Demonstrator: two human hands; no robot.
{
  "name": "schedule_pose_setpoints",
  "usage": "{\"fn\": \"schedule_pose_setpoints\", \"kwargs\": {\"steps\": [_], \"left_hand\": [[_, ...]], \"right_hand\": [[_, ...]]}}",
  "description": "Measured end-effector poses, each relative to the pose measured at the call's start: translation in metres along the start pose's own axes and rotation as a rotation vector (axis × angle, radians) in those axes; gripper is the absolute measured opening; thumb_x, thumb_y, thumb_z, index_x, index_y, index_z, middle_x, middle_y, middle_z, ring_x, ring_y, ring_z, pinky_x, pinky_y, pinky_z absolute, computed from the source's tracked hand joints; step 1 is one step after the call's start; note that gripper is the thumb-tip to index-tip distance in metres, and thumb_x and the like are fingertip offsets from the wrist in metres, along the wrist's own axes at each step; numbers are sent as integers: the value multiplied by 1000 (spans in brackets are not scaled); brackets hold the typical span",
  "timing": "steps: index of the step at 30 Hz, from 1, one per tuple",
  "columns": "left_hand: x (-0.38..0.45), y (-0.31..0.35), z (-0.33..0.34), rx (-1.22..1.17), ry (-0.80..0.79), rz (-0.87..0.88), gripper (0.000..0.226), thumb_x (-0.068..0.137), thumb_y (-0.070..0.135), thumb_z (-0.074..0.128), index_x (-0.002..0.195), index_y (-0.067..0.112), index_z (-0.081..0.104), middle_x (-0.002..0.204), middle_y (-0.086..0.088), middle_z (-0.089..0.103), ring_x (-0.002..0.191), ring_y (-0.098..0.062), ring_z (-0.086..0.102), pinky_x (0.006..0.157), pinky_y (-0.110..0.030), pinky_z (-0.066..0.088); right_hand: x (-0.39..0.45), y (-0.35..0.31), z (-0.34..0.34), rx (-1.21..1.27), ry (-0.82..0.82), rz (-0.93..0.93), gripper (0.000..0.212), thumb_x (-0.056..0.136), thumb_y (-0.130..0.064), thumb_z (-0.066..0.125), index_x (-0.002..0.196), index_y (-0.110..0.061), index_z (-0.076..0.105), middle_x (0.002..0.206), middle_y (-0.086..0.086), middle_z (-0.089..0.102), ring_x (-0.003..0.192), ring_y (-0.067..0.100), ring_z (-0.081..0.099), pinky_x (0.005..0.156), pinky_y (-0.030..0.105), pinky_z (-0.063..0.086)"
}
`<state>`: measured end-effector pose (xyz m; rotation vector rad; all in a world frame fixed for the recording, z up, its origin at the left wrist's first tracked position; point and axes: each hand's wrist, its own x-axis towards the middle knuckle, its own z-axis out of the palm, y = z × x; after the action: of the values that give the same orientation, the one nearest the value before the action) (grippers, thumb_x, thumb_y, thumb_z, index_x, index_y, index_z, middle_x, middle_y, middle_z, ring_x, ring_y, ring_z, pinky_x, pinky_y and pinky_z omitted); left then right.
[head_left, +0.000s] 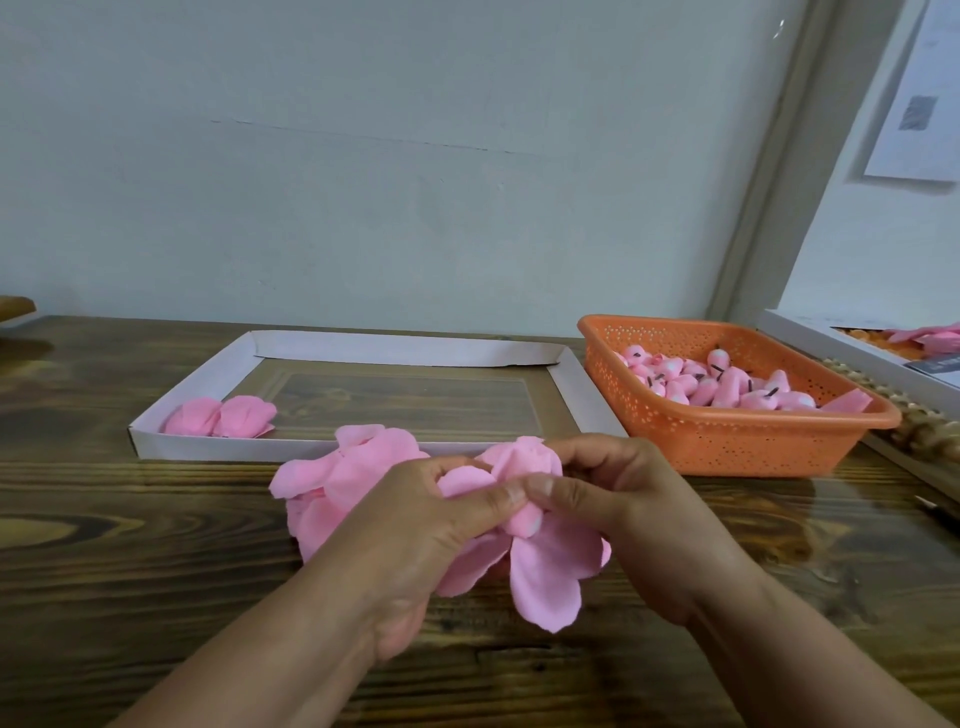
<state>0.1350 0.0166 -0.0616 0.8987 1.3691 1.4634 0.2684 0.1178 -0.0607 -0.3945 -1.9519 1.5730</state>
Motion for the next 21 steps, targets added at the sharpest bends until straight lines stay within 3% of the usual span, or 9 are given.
{"fn": "schedule_pose_setpoints", "kwargs": {"steps": [3,7,9,12,14,16,21], "left_hand": [[0,-3,0,-43,-9,-14,16,70,23,72,64,8,72,81,-8,73,88,-17,69,88,-29,54],[-1,0,2,-98,-32,-37,19,61,27,73,58,8,72,77,-7,73,81,-14,71,72,-19,55],[-1,0,2,-98,-24,-46,21,57,28,73,59,7,72,80,-9,74,85,-16,71,78,-22,56],[0,-3,3,-102,15,-66,15,71,17,73,62,4,72,83,-12,74,91,-19,70,87,-27,55],[0,-4,3,-98,35,-69,16,75,13,71,62,3,71,82,-14,73,91,-19,70,83,-25,56],[-2,-4,3,-75,25,-59,19,66,22,72,60,3,71,81,-14,73,87,-20,71,79,-25,57],[-6,1,3,-50,-39,-84,25,56,29,71,58,4,70,71,-8,71,68,-10,68,57,-15,50]], "right_hand": [[-2,6,5,86,52,-19,26,72,-18,67,89,1,72,90,28,68,81,30,64,75,38,52],[-6,10,8,150,44,-45,22,76,-9,65,96,-1,72,98,29,66,86,30,65,80,41,53],[-8,8,8,113,53,-64,21,77,-7,65,96,-4,73,96,26,68,84,26,66,76,36,54],[-10,6,10,25,88,-88,18,76,-10,68,93,-13,75,83,20,70,73,17,63,64,27,52],[-11,7,11,-61,110,-102,19,80,-11,71,95,-22,75,82,25,67,71,21,59,64,36,50],[-11,7,11,-61,95,-72,23,79,-12,71,97,-26,73,86,29,66,73,27,60,67,47,52],[-9,5,4,142,-3,-29,17,72,0,72,86,-10,72,75,8,70,64,14,61,55,21,48]]}}
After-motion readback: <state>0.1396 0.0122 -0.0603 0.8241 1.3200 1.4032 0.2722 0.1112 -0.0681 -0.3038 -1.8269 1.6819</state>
